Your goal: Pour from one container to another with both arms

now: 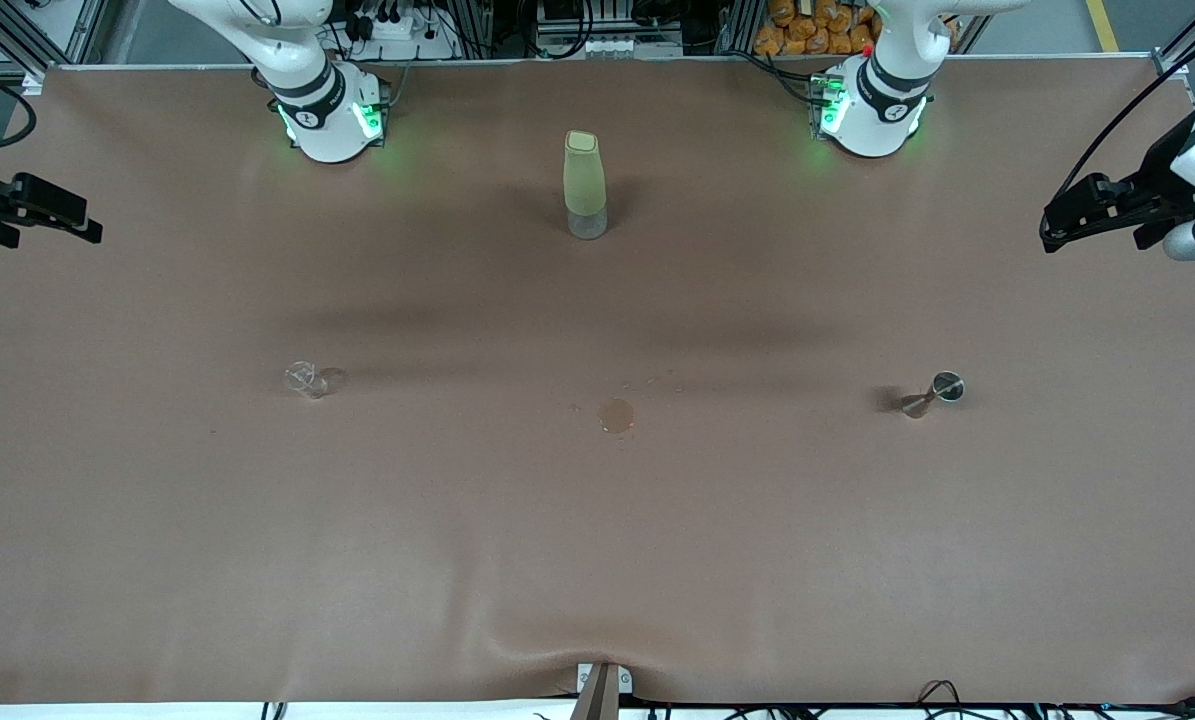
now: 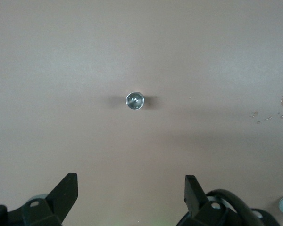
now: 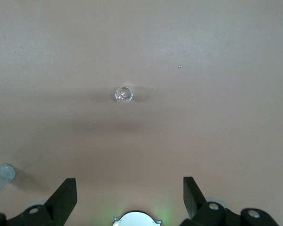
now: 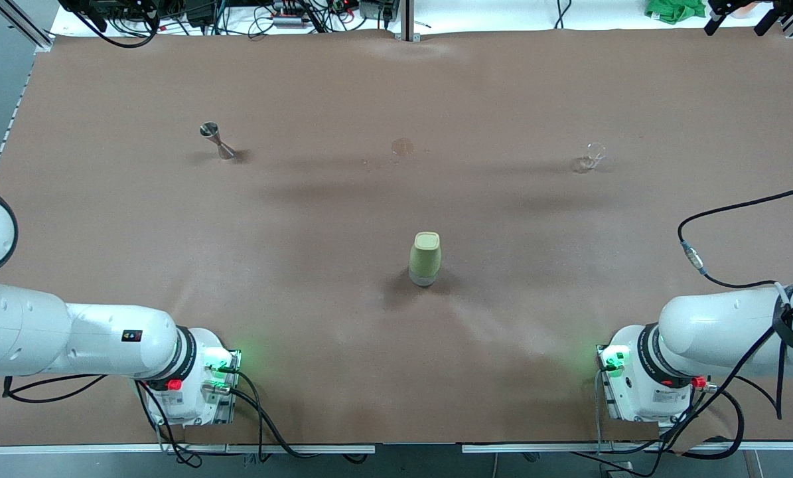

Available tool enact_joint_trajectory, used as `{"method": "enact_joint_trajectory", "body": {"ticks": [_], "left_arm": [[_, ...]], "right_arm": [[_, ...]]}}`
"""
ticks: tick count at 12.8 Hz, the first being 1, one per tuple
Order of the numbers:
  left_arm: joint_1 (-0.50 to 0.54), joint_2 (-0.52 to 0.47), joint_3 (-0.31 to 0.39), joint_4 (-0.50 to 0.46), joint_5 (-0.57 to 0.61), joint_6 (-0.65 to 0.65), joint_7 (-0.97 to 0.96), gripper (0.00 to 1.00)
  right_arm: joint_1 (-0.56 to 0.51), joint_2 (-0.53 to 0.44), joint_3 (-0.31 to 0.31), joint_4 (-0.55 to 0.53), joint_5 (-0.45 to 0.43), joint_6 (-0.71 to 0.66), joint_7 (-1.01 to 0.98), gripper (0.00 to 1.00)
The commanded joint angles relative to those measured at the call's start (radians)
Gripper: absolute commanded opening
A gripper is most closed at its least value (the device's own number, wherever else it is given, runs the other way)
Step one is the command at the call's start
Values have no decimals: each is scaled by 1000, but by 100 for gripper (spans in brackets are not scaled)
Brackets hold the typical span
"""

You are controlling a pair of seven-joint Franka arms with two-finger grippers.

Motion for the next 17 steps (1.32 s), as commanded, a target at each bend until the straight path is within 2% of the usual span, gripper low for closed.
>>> {"method": "enact_joint_trajectory", "body": {"ticks": [1, 9, 17], "left_arm": [[-10, -42, 7, -31, 23, 7, -21, 100], [-6, -18, -8, 13, 25, 7, -6, 100], [1, 10, -4, 72, 28, -48, -6, 100]], "right_arm": [[34, 24, -41, 41, -24, -7, 19, 100], [31, 30, -41, 52, -18, -10, 76, 100], [54, 31, -48, 50, -17, -12, 77, 100]]}}
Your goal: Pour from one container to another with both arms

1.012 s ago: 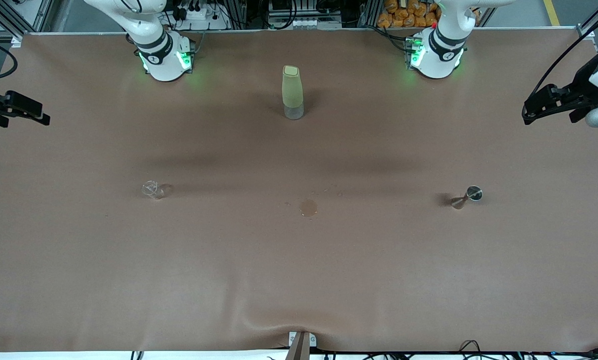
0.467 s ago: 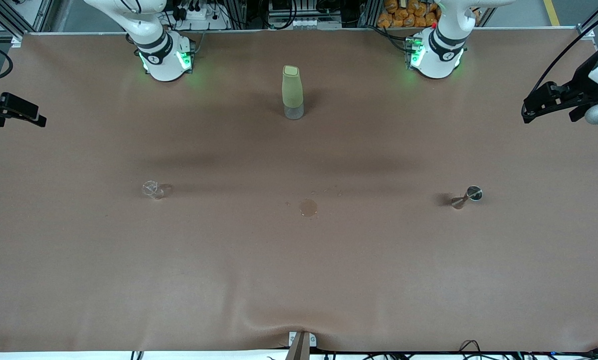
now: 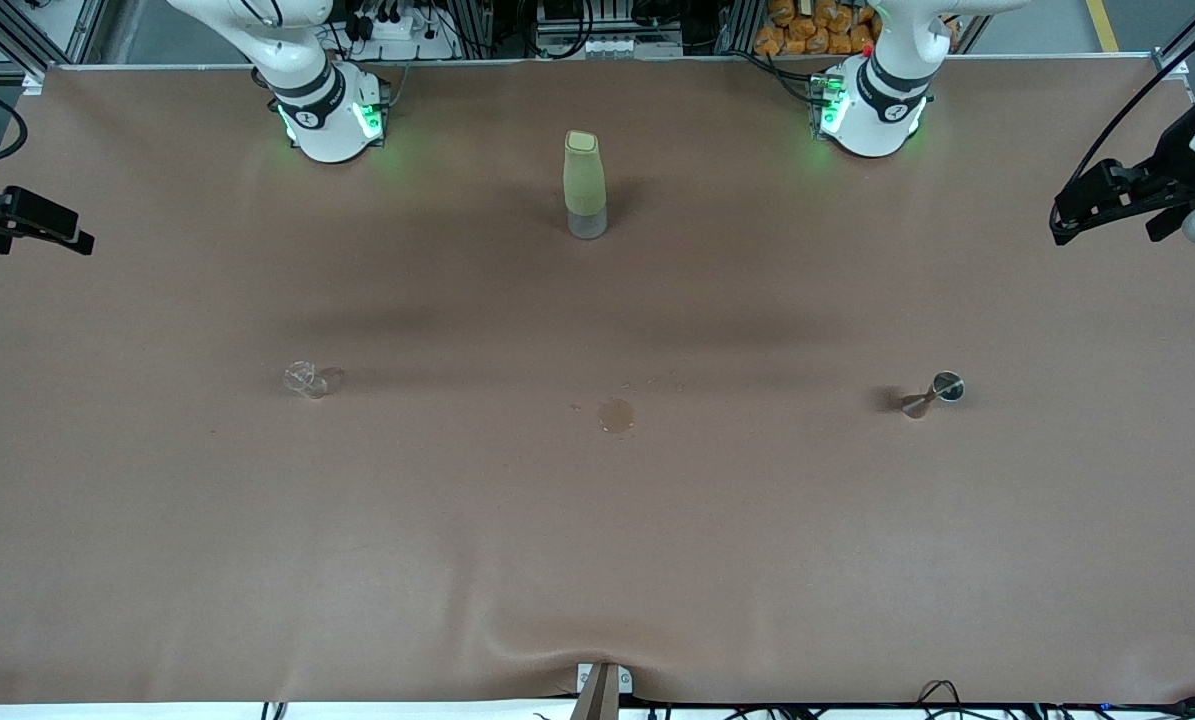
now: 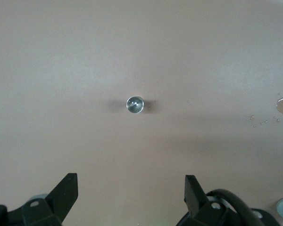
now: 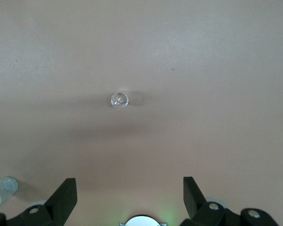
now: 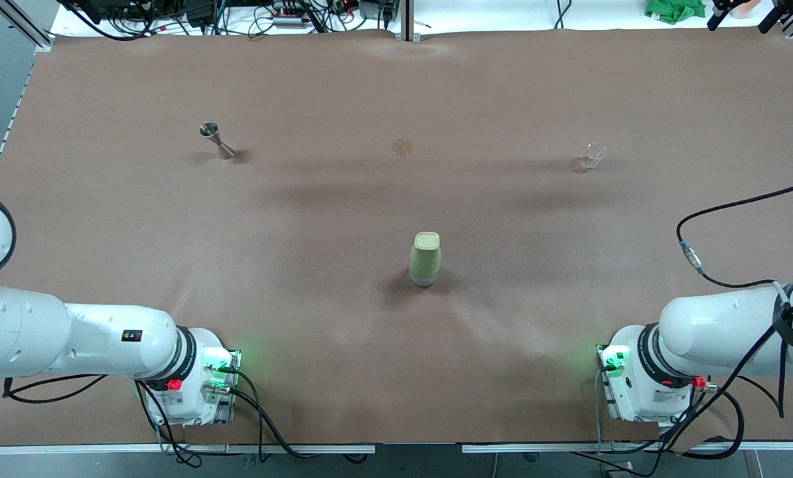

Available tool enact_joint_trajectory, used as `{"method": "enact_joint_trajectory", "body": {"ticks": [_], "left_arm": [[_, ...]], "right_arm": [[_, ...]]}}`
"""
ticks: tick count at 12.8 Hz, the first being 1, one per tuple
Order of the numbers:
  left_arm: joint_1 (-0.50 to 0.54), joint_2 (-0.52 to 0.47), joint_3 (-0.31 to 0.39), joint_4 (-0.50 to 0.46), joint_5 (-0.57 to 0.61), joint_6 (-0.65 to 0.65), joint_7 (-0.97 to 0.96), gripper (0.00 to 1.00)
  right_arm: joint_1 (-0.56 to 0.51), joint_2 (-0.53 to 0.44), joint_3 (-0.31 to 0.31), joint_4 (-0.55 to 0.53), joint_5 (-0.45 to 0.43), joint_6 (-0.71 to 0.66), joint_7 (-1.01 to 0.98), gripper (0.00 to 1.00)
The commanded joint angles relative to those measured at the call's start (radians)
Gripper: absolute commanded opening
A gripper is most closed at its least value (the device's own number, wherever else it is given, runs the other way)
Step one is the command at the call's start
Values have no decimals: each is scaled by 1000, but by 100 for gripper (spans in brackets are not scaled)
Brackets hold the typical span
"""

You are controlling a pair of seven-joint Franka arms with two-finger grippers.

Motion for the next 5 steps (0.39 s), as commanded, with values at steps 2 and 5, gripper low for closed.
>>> {"method": "enact_joint_trajectory", "body": {"ticks": [2, 5], "left_arm": [[-3, 19, -4, 69, 37, -73, -4, 100], [0, 17, -1, 97, 40, -120, -6, 100]], "right_arm": [[58, 17, -48, 32, -15, -17, 21, 100], [81, 21, -59, 30, -20, -15, 21, 100]]}}
